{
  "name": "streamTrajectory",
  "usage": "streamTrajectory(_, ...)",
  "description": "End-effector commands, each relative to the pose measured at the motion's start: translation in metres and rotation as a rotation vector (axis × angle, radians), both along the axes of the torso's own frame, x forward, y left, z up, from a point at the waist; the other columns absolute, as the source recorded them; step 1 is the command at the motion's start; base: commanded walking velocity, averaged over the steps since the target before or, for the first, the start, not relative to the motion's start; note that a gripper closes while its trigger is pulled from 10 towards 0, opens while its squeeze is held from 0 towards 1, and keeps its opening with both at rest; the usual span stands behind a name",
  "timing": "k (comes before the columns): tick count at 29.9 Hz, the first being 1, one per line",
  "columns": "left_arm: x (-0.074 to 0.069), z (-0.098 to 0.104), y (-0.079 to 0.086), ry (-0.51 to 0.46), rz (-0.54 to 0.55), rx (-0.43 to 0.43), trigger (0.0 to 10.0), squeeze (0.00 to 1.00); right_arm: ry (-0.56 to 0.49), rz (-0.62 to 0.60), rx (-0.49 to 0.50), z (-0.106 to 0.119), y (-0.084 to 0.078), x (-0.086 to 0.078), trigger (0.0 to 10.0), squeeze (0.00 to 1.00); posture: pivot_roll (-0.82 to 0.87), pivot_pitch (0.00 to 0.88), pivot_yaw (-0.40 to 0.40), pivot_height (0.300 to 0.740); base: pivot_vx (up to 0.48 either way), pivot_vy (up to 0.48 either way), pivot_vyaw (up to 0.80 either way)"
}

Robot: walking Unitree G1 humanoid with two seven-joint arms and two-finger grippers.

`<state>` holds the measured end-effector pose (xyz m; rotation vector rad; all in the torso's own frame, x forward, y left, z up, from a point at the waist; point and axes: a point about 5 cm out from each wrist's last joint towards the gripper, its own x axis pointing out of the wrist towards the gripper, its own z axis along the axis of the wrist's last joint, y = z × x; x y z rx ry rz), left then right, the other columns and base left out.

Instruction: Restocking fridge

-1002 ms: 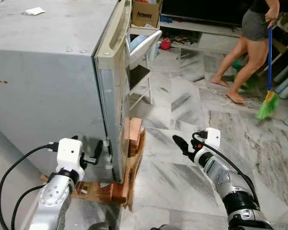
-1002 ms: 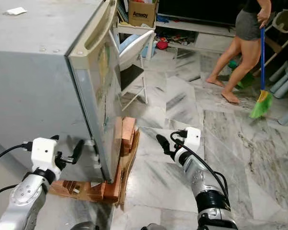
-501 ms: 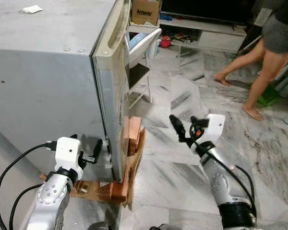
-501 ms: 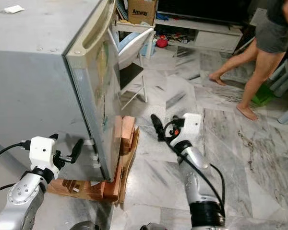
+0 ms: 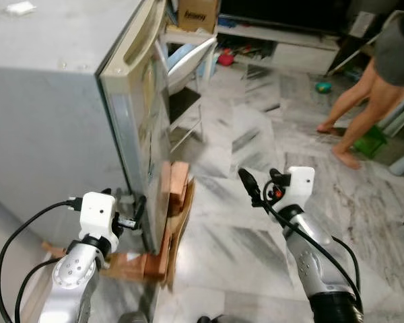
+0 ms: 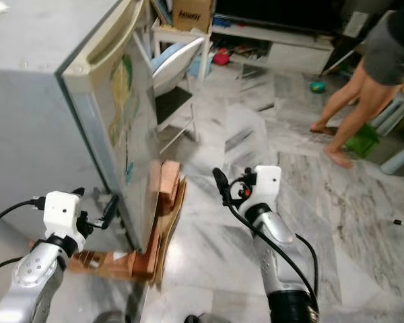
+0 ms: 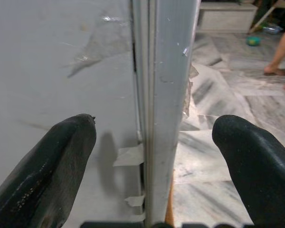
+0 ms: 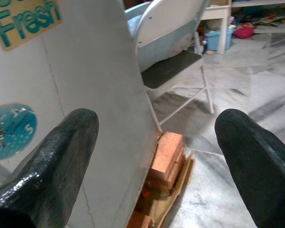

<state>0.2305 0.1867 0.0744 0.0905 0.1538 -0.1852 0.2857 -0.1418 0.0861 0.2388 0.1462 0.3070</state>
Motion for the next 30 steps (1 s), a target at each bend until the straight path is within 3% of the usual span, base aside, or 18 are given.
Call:
streamTrajectory(1, -0.001, -0.001, 0.002, -0.001, 0.006, 0.027, 10.0, 0.00, -0.013, -0.026, -0.018, 0.001, -0.006, -0.001, 10.0, 0.00, 0.07, 0.012, -0.068, 0.740, 0.000, 0.000, 0.00)
streamTrajectory(8, -0.006, -0.005, 0.013, 0.048, 0.029, -0.019, 10.0, 0.00, -0.012, -0.048, -0.024, 0.000, -0.010, -0.003, 10.0, 0.00, 0.07, 0.012, -0.064, 0.740, 0.000, 0.000, 0.00)
streamTrajectory(14, -0.005, -0.002, 0.020, 0.039, 0.040, -0.011, 10.0, 0.00, -0.011, -0.073, -0.037, -0.001, -0.014, -0.004, 10.0, 0.00, 0.07, 0.012, -0.061, 0.740, 0.000, 0.000, 0.00)
streamTrajectory(27, -0.005, -0.002, 0.013, 0.031, 0.050, -0.039, 10.0, 0.00, -0.003, -0.075, -0.059, -0.006, -0.014, -0.006, 10.0, 0.00, 0.07, 0.012, -0.066, 0.740, 0.000, -0.480, 0.00)
streamTrajectory(30, -0.004, -0.003, 0.014, 0.026, 0.064, -0.028, 10.0, 0.00, -0.002, -0.079, -0.061, -0.006, -0.015, -0.006, 10.0, 0.00, 0.07, 0.013, -0.065, 0.740, 0.000, 0.000, 0.00)
